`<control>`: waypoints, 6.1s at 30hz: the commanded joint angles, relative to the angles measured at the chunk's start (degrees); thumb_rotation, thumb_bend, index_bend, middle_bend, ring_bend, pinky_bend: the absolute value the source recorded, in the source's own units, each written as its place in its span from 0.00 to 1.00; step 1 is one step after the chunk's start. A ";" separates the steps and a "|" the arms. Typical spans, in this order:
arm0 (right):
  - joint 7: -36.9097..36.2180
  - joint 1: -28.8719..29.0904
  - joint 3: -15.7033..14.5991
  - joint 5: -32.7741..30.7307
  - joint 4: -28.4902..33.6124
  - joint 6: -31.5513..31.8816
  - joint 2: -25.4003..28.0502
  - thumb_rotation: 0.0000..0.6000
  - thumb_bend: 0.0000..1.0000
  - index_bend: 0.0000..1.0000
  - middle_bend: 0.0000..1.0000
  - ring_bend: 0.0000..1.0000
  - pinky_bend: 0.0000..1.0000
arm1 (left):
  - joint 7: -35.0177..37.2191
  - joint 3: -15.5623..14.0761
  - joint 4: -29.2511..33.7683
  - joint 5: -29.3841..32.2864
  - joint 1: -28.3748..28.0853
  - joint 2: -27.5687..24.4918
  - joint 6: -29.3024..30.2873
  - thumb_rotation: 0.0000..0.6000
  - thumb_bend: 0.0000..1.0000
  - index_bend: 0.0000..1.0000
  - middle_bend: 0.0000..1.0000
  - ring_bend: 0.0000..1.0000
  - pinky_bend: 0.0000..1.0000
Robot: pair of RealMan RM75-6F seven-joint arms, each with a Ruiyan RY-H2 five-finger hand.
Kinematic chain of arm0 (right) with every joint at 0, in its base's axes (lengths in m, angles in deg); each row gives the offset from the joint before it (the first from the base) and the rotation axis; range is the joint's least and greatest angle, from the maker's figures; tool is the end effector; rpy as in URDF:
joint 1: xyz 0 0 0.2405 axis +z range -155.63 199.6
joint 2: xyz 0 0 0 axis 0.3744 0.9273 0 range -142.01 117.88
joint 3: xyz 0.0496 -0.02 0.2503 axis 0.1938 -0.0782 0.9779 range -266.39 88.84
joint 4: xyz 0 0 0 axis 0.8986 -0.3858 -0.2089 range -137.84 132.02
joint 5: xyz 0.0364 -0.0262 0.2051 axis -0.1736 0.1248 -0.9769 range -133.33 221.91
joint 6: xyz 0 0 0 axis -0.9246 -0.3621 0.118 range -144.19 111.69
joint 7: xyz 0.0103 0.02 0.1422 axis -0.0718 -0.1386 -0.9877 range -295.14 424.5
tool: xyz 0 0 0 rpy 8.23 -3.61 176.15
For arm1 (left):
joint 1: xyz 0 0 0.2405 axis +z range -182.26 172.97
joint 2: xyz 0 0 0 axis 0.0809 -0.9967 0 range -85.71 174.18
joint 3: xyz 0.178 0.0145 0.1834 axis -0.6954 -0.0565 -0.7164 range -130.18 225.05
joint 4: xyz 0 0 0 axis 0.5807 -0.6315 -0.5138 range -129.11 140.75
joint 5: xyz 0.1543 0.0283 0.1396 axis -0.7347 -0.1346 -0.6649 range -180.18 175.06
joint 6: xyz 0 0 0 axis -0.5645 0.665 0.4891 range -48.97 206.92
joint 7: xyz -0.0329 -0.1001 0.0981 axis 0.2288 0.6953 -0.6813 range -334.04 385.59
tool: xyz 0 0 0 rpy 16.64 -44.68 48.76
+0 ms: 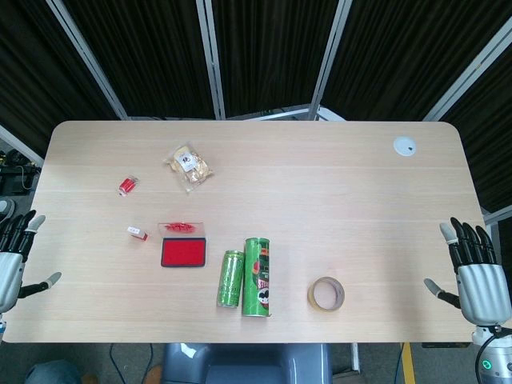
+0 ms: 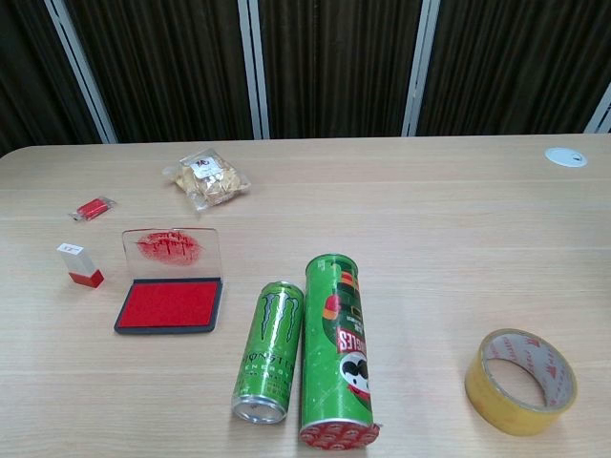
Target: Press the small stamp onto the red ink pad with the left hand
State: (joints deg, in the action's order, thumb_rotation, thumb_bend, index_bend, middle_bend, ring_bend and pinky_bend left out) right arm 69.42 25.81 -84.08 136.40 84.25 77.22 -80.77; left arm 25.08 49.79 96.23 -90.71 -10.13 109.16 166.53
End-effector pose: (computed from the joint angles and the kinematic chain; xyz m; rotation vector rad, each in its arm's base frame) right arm -0.3001 -0.1800 0.1593 1.3784 -0.6707 0.9843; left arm -0.3076 0.1828 0.1601 -1.4115 -0.8304 -0.9329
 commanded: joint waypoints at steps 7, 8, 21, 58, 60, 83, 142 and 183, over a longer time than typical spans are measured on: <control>0.35 -0.07 -0.15 -0.16 -0.36 -0.35 -0.12 1.00 0.00 0.00 0.00 0.00 0.00 | -0.59 0.05 -0.52 -0.22 -0.68 0.42 -0.96 1.00 0.00 0.00 0.00 0.23 0.43; 0.18 -0.07 -0.07 -0.29 -0.23 -0.38 -0.05 1.00 0.00 0.00 0.00 0.00 0.00 | -0.05 0.18 -0.92 -0.16 -1.02 0.72 -1.42 1.00 0.00 0.00 0.00 0.39 0.58; 1.00 0.52 0.61 -2.78 -0.95 -2.77 -0.09 1.00 0.00 0.00 0.00 0.00 0.00 | 2.00 5.56 -7.08 5.85 -11.78 7.78 -15.92 1.00 0.00 0.09 0.19 0.91 0.98; 1.53 0.93 1.41 -6.95 -3.04 -5.80 -0.71 1.00 0.00 0.00 0.00 0.00 0.00 | 4.69 2.50 -38.61 4.96 -24.47 28.85 -28.52 1.00 0.20 0.43 0.42 0.93 0.99; 1.28 0.94 1.55 -7.30 -3.19 -5.94 -0.70 1.00 0.00 0.00 0.00 0.00 0.00 | 4.58 2.32 -39.41 4.99 -24.63 29.43 -28.71 1.00 0.21 0.43 0.42 0.92 0.99; 1.10 1.17 1.76 -8.38 -3.58 -6.88 -0.62 1.00 0.00 0.00 0.00 0.00 0.00 | 7.84 -0.84 -47.03 2.23 -25.00 31.51 -27.57 1.00 0.27 0.45 0.42 0.91 0.99; -1.23 1.19 2.07 -9.79 -2.94 -7.94 0.46 1.00 0.00 0.00 0.00 0.00 0.00 | 6.07 -2.13 -18.73 -0.70 -27.65 23.36 -25.00 1.00 0.41 0.64 0.59 0.92 0.98; -3.09 1.30 2.47 -10.82 -3.75 -8.67 0.69 1.00 0.00 0.00 0.00 0.00 0.00 | 0.32 -3.09 -29.98 0.87 -28.10 33.67 -27.99 1.00 0.41 0.66 0.61 0.92 0.98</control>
State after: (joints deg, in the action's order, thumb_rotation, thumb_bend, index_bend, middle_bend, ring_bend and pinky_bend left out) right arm 66.33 27.11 -81.62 125.57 80.50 68.54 -80.08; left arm 25.42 46.77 66.35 -89.73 -38.26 142.73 138.43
